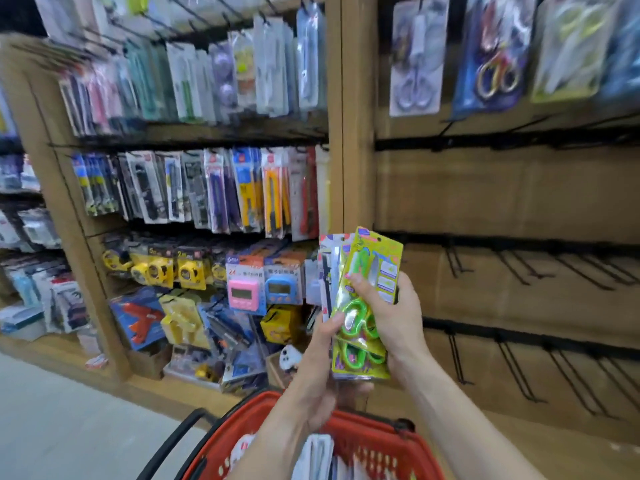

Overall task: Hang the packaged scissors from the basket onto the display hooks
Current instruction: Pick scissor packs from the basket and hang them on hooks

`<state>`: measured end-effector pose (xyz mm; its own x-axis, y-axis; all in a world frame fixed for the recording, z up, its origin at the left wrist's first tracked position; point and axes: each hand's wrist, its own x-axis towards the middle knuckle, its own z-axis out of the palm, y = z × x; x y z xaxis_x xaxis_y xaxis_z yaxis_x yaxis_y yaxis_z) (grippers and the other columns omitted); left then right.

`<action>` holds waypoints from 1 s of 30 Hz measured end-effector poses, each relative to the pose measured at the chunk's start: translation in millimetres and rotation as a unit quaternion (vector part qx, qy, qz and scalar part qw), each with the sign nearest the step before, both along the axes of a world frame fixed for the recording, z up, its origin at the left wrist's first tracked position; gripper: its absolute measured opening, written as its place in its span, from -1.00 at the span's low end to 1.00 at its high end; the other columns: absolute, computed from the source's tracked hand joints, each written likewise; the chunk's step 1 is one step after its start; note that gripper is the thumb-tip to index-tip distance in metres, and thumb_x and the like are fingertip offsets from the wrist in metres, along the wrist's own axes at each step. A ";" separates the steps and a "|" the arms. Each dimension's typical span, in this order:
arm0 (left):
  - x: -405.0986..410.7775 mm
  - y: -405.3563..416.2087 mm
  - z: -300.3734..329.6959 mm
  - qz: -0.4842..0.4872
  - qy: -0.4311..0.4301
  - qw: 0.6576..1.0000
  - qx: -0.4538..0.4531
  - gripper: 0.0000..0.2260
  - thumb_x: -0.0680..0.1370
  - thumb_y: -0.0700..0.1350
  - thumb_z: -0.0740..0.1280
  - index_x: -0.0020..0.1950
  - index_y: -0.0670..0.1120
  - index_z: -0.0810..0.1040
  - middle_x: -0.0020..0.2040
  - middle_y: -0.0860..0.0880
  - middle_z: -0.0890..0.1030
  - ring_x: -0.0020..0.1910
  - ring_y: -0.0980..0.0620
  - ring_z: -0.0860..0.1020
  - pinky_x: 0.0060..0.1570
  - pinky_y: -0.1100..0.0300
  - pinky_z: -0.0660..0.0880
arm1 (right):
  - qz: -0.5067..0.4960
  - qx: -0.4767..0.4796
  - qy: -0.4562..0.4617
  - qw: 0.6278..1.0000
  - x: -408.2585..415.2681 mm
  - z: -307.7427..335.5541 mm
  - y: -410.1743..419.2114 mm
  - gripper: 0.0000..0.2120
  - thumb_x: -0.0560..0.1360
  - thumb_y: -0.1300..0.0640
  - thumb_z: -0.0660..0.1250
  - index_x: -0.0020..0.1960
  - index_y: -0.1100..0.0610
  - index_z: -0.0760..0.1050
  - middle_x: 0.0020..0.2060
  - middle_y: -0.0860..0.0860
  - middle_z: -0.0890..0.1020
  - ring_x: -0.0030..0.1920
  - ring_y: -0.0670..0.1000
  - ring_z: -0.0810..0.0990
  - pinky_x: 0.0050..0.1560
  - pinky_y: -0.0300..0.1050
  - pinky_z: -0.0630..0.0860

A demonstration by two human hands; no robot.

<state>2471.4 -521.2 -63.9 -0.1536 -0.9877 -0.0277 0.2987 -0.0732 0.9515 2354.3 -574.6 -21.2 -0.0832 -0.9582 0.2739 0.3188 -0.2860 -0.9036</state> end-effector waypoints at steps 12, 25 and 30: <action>-6.0 -21.1 81.4 0.005 -0.040 0.992 -0.116 -0.29 0.36 -0.06 0.62 0.45 0.17 0.45 0.22 -0.03 0.72 0.06 -0.08 0.74 -0.33 0.11 0.65 | 0.022 -0.098 0.069 0.993 -49.5 83.9 -5.3 -0.65 0.43 0.17 0.60 0.17 0.14 0.62 0.01 0.06 0.77 0.01 0.11 0.77 0.06 0.13 0.68; -17.5 -43.1 97.7 0.010 -0.012 0.991 -0.131 -0.07 0.00 -0.05 0.74 0.36 0.15 0.57 0.03 -0.10 0.76 -0.15 -0.14 0.71 -0.42 0.10 0.59 | 0.016 -0.119 0.086 0.989 -88.3 116.4 -14.3 -0.65 0.47 0.16 0.55 0.21 0.12 0.57 0.03 0.01 0.77 0.02 0.06 0.77 0.06 0.07 0.68; -26.7 -47.1 95.5 0.027 0.008 0.990 -0.135 -0.01 -0.04 -0.10 0.72 0.39 0.09 0.52 -0.01 -0.16 0.77 -0.21 -0.21 0.73 -0.53 0.11 0.57 | -0.008 -0.112 0.077 0.991 -109.9 115.7 -32.2 -0.76 0.57 0.11 0.46 0.22 0.05 0.58 0.04 -0.03 0.77 0.04 0.04 0.76 0.08 0.08 0.66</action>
<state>2444.7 -568.3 31.6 -0.0982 -0.9656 0.2409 0.3110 0.2002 0.9291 2244.4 -606.7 94.5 -0.0376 -0.8712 0.4895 0.1757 -0.4880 -0.8550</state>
